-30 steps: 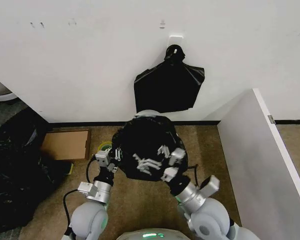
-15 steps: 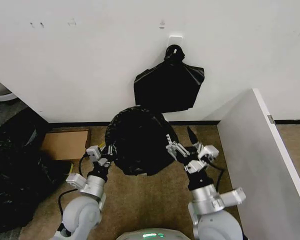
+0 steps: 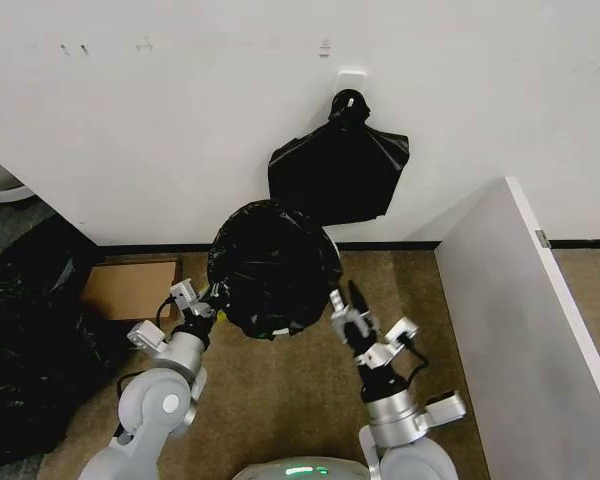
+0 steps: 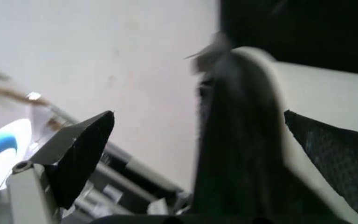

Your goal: Place the garbage bag over the trash bin.

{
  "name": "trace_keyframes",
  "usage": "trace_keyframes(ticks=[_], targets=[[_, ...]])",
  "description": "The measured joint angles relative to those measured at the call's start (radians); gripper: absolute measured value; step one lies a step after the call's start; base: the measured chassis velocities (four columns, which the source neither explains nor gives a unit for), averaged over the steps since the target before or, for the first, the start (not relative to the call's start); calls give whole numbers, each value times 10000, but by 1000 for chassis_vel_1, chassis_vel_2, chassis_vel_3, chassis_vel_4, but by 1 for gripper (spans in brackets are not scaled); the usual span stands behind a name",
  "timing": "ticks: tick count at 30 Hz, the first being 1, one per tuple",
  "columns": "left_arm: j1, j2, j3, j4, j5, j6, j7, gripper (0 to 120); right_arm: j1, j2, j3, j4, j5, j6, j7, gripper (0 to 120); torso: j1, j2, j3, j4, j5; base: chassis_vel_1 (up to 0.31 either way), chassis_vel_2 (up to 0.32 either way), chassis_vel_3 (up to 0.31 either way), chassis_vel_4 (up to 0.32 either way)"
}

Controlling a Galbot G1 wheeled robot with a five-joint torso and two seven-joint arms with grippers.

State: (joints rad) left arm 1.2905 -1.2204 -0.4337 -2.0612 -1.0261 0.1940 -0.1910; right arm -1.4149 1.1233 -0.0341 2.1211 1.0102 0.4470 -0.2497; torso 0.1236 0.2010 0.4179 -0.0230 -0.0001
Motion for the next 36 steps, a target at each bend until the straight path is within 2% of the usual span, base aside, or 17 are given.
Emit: trace_keyframes(ticks=[3, 7, 10, 13, 15, 19, 24, 29, 36], targets=[[-46, 11, -34, -9, -165, 178, -191, 0, -43, -41, -50, -115, -365, 34, -355, 100, 0, 0, 0, 0, 1, 0, 0, 0, 0], [-180, -12, -149, -61, -612, 560, -623, 0, -169, -191, -23, -706, -1632, 461, -1307, 100, 1, 0, 0, -1, 0, 0, 0, 0, 0], [-203, -24, -205, -151, -841, 684, -740, 0, -183, -244, 45, -998, -2483, 623, -1394, 100, 1, 0, 0, -2, 0, 0, 0, 0, 0], [-158, -24, -254, -366, -1144, 807, -801, 0, -82, -266, 188, -1311, -4387, 673, -461, 100, 1, 0, 0, -1, 1, 0, 0, 0, 0], [-58, -20, -258, -519, -1195, 833, -802, 0, 19, -269, 205, -1356, -5076, 590, 162, 100, 1, 0, 0, 0, 1, 0, 0, 0, 0], [48, -20, -265, -690, -1207, 836, -789, 0, 120, -256, 145, -1357, -5466, 372, 854, 99, 1, 0, 0, 0, 1, 0, 0, 0, 0], [149, -11, -385, -911, -1288, 836, -761, 0, 251, -187, 146, -1628, -6445, 407, 1865, 88, 1, 0, 0, 0, 1, 0, 0, 0, 0], [163, -13, -438, -913, -1295, 836, -754, 0, 213, -215, 157, -1661, -6545, 580, 1905, 88, 1, 0, 0, -1, 1, 0, 0, 0, 0], [178, -53, -433, -928, -1272, 836, -747, 0, 230, -230, 168, -1742, -6122, 759, 1432, 71, 1, 0, 0, 0, 1, 0, 0, 0, 0]])
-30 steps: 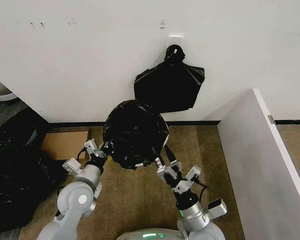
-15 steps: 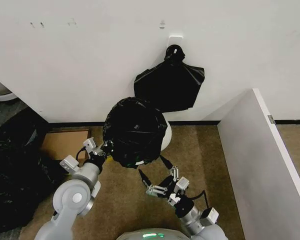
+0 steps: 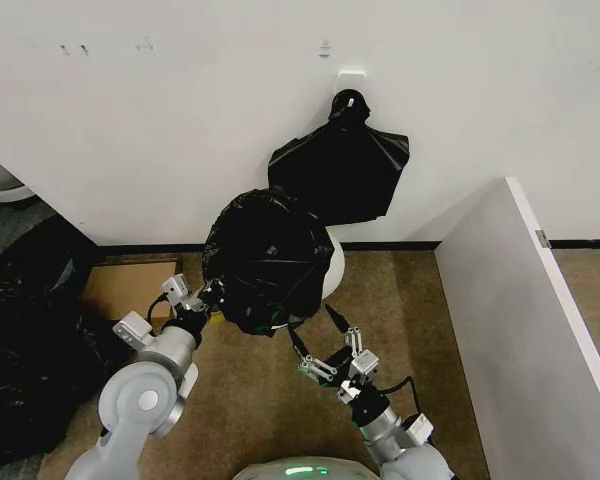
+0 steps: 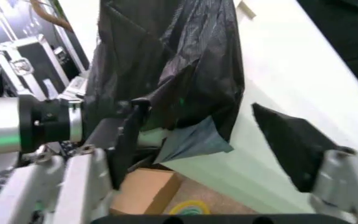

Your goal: Place the garbage bag over the trash bin.

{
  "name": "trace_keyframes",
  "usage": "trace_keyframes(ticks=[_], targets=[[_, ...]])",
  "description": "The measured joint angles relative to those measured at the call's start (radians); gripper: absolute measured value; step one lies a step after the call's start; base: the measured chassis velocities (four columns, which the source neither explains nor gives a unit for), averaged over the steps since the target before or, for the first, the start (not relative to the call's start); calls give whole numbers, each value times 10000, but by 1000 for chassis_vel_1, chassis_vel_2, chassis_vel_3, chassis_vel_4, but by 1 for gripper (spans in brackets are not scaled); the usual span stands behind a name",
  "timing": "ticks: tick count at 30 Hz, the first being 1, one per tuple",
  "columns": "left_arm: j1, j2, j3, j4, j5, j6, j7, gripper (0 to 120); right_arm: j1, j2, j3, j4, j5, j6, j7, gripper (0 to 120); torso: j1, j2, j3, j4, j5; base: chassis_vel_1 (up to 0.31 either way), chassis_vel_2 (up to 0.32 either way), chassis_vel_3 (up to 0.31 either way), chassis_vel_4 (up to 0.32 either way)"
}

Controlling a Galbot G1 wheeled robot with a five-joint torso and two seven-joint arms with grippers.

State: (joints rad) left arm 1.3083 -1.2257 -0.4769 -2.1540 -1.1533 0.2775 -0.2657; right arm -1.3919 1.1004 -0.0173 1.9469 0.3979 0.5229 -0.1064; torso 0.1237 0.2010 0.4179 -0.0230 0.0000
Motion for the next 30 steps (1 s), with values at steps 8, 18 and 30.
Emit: trace_keyframes(ticks=[8, 18, 30], targets=[[20, 13, 3, -54, 22, 0, 3, 0, -3, -18, 36, -140, 512, 224, -751, 39, 0, 0, 0, 0, 1, 0, 0, 0, 0], [55, 19, -25, -99, 60, 18, 27, 0, 69, 29, 25, -579, 1087, 482, -1427, 0, 0, 0, 0, 0, 0, 0, 0, 0, 0], [486, 76, -192, -947, -17, 454, -42, 0, 786, 206, 255, -1980, 383, 836, -942, 0, 0, 0, 0, 0, 1, 0, 0, 0, 0]])
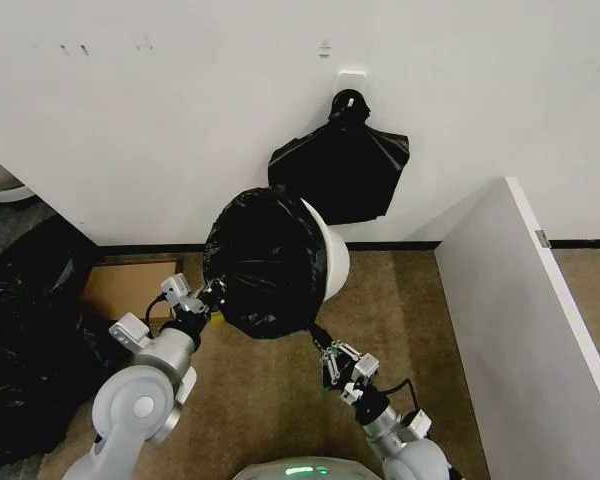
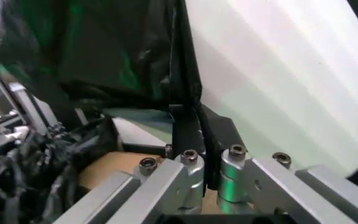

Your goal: Place the garbage bag over the trash bin.

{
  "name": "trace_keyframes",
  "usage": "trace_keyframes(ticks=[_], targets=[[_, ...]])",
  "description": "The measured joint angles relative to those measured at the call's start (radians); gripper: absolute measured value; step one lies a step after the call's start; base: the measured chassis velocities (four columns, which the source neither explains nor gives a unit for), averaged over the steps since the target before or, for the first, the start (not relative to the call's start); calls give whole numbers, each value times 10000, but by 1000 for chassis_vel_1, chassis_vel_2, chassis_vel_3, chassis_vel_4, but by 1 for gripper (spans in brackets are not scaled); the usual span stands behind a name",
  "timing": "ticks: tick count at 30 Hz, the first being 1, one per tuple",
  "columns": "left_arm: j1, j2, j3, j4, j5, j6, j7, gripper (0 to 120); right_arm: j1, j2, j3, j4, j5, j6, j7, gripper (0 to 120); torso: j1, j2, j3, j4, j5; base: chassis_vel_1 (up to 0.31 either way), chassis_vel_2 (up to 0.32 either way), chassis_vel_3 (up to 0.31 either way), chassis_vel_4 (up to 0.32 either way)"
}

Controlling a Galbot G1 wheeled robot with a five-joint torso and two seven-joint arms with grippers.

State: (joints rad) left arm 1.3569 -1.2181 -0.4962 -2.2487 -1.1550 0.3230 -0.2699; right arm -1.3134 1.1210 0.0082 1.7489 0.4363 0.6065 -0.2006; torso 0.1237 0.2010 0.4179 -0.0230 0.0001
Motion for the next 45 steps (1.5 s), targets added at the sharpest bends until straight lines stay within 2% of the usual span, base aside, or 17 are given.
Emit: trace_keyframes(ticks=[13, 15, 17, 22, 23, 29, 31, 32, 33, 36, 38, 40, 43, 45], targets=[[160, 0, -12, -296, 91, 458, -85, 0, 340, 124, 466, -343, -873, 216, 748, 0, 0, 0, 0, 0, 0, 0, 0, 0, 0], [159, 7, 34, -282, 285, 476, -84, 0, 389, 104, 656, -290, -1048, 250, 1201, 11, 0, 0, 0, 0, 0, 0, 0, 0, 0], [162, 17, 46, -275, 324, 478, -85, 0, 411, 101, 735, -276, -1113, 254, 1400, 15, 0, 0, 0, 0, 0, 0, 0, 0, 0], [229, 176, 212, -276, 696, 561, -57, 0, 506, 53, 1129, -235, -1342, 282, 2186, 36, 0, 0, 0, 0, -1, 0, 0, 0, 0], [229, 176, 212, -276, 696, 561, -57, 0, 506, 53, 1129, -235, -1342, 282, 2186, 36, 0, 0, 0, 0, -1, 0, 0, 0, 0], [199, 372, 339, -56, 1133, 310, 217, 0, 191, -28, 1158, 402, -1181, 13, 2828, 58, 0, 0, 0, -1, 1, 0, 0, 0, 0], [260, 699, 539, 183, 1732, -80, 587, 0, 83, -82, 1230, 1062, -1125, -769, 4012, 68, 0, 0, 0, -1, 0, 0, 0, 0, 0], [260, 699, 539, 183, 1732, -80, 587, 0, 83, -82, 1230, 1062, -1125, -769, 4012, 68, 0, 0, 0, -1, 0, 0, 0, 0, 0], [319, 920, 640, 340, 2167, -363, 877, 0, 23, -145, 1307, 1503, -913, -1234, 4478, 74, 0, 0, 0, -1, 0, 0, 0, 0, 0], [412, 1389, 789, 784, 3028, -1061, 1535, 0, -112, -329, 1417, 2313, -139, -1741, 4654, 86, 0, 0, 0, -1, -1, 0, 0, 0, 0], [435, 1643, 838, 1050, 3336, -1426, 1853, 0, -241, -513, 1441, 2877, 598, -1947, 4287, 94, 0, 0, 0, 0, 0, 0, 0, 0, 0], [446, 1716, 856, 1173, 3498, -1632, 2011, 0, -332, -668, 1441, 3165, 1064, -2121, 3919, 97, 0, 0, 0, 0, -1, 0, 0, 0, 0], [466, 1824, 895, 1639, 4213, -2532, 2643, 0, -464, -1138, 1419, 3762, 2188, -2780, 3012, 100, -1, 0, 0, -2, -1, 0, 0, 0, 0], [443, 1846, 903, 2163, 4770, -3553, 3307, 0, -438, -1549, 1415, 4083, 3085, -3364, 2386, 100, -1, 0, 0, 1, -1, 0, 0, 0, 0]])
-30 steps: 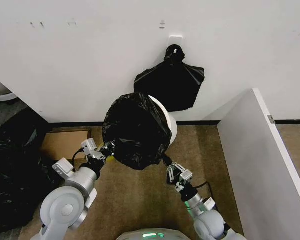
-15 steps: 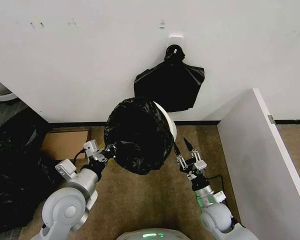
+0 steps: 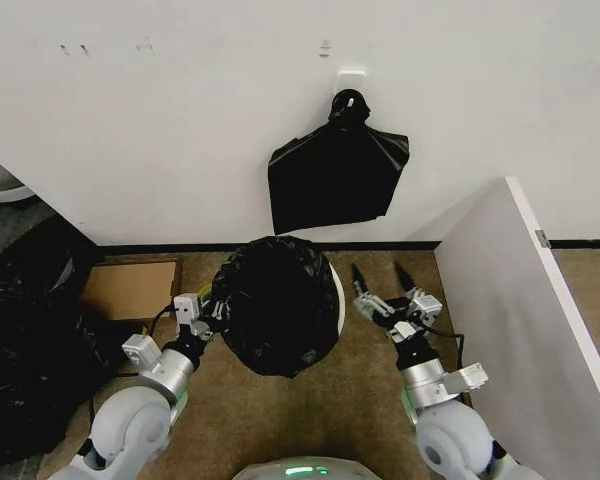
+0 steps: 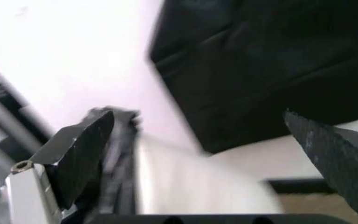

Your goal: Place the garbage bag over the trash bin.

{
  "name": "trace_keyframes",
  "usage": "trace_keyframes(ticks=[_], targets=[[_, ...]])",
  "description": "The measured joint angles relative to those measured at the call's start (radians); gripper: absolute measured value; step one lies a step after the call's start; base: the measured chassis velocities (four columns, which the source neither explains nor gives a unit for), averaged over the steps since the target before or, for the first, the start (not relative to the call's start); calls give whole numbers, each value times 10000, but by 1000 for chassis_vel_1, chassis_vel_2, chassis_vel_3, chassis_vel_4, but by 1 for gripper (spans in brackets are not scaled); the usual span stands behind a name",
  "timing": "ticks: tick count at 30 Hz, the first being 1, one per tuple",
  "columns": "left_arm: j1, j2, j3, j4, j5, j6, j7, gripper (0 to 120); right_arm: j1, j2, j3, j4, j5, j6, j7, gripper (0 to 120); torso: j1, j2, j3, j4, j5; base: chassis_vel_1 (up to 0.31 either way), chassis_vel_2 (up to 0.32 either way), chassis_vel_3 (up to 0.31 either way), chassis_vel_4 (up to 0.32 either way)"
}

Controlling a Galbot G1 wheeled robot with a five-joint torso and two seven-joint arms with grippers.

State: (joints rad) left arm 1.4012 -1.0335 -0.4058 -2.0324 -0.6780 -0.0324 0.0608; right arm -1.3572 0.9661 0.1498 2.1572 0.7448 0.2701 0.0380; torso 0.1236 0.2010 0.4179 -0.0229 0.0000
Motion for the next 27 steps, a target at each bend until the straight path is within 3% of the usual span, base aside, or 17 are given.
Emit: trace_keyframes(ticks=[2, 5, 8, 9, 15, 17, 20, 24, 27], targets=[[-28, 0, -4, 245, 147, -419, 361, 0, 45, -160, 43, 120, 487, -336, -267, 100, 0, 0, 0, 0, 0, 0, 0, 0, 0], [-209, -18, -58, 1259, 506, -1885, 2027, 0, 293, -429, 193, 213, 1499, -917, -864, 100, 0, 0, 0, -1, 0, 0, 0, 0, 0], [-454, -55, -92, 2516, 676, -3478, 3474, 0, 509, -520, 180, 88, 1600, -1091, -1229, 100, 1, -1, 0, -3, 0, 0, 0, 0, 0], [-454, -55, -92, 2516, 676, -3478, 3474, 0, 509, -520, 180, 88, 1600, -1091, -1229, 100, 1, -1, 0, -3, 0, 0, 0, 0, 0], [-742, -379, -77, 4369, 983, -6281, 4402, 0, 424, -573, -30, 412, 1157, -1241, -1030, 100, 0, -1, 0, 0, 0, 0, 0, 0, 0], [-760, -426, -75, 4497, 1024, -6561, 4421, 0, 393, -628, -37, 512, 1019, -1395, -836, 100, 0, 0, 0, 0, -1, 0, 0, 0, 0], [-725, -565, -114, 4713, 1087, -7341, 4497, 0, 284, -946, -206, 1368, 898, -2802, 488, 100, 0, 0, 0, -3, 0, 0, 0, 0, 0], [-697, -607, -165, 4713, 1153, -7626, 4586, 0, 360, -1189, -376, 2529, 2147, -5186, 2246, 100, 0, 0, 0, -3, -2, 0, 0, 0, 0], [-702, -610, -167, 4674, 1180, -7643, 4614, 0, 600, -1185, -388, 2710, 2755, -5843, 2537, 100, 0, 0, 0, -2, -1, 0, 0, 0, 0]])
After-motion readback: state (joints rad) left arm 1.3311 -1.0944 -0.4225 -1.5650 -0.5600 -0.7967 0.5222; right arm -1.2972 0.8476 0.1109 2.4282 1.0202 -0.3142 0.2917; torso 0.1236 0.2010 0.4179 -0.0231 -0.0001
